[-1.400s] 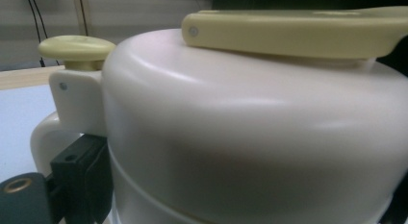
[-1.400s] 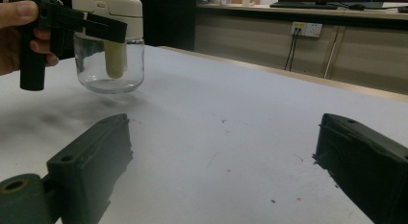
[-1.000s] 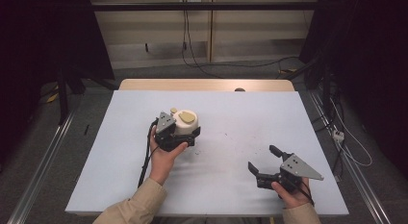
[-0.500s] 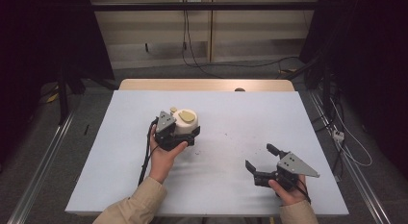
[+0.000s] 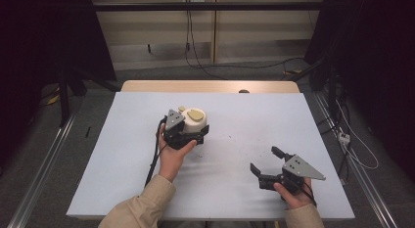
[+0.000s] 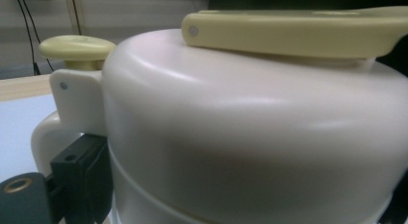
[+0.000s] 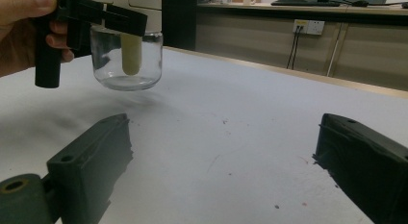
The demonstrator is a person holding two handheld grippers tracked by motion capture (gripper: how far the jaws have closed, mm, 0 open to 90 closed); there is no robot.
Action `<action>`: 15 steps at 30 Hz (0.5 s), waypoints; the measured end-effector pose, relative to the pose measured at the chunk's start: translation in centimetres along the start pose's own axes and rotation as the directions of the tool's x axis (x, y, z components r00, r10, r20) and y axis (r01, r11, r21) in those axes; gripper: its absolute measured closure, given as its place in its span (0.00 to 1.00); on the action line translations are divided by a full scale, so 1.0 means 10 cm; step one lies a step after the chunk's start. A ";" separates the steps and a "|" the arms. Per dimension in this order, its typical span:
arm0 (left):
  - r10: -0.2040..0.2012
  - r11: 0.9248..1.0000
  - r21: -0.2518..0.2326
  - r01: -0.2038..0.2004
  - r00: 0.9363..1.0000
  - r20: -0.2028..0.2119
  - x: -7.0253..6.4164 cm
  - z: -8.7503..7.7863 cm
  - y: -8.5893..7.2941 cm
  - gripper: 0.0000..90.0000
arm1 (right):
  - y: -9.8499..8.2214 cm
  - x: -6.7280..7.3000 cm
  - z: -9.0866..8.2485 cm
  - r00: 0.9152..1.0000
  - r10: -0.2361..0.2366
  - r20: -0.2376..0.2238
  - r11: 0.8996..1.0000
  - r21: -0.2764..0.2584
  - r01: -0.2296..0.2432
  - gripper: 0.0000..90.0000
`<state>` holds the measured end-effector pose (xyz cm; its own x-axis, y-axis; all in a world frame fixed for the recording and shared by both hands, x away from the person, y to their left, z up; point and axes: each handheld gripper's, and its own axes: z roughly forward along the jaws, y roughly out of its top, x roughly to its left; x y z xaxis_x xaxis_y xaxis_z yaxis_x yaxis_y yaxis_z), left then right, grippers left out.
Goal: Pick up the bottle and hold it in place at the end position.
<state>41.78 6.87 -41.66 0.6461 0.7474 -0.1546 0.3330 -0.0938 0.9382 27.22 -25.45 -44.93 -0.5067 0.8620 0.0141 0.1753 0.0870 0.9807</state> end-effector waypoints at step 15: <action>0.014 1.000 -0.012 -0.014 1.000 -0.003 0.01 0.10 0.02 0.07 | 0.00 0.00 0.02 1.000 0.005 -0.005 1.000 0.001 -0.005 0.05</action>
<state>42.63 6.22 -41.78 0.6489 0.7477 -0.1410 0.3158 -0.0960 0.9440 27.41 -25.33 -44.96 -0.5098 0.8601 0.0196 0.1782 0.0833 0.9805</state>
